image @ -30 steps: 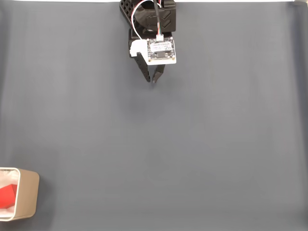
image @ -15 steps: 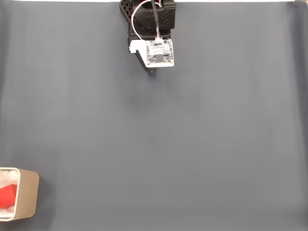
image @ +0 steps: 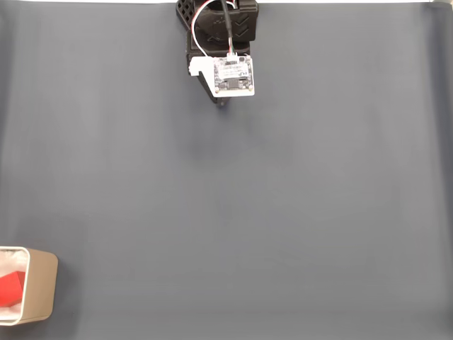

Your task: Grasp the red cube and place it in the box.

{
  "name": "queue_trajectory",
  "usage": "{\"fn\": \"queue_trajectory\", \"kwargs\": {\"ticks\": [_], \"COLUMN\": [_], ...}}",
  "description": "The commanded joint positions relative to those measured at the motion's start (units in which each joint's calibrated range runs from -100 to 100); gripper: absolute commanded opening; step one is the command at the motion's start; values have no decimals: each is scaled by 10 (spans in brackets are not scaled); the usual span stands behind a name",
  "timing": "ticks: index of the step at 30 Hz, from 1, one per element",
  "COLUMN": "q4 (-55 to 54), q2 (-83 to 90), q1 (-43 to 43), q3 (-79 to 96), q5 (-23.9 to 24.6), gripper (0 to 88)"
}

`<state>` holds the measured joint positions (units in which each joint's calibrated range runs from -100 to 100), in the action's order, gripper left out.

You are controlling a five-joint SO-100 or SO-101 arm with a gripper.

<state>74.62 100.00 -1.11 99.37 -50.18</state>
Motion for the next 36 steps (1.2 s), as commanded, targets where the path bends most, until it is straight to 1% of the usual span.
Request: {"fn": "queue_trajectory", "kwargs": {"ticks": [1, 9, 36], "q4": [12, 13, 13], "q2": [-1, -1, -1], "q1": [0, 1, 17], "q3": [5, 5, 5], "q5": [3, 13, 13], "gripper": [4, 4, 4]}}
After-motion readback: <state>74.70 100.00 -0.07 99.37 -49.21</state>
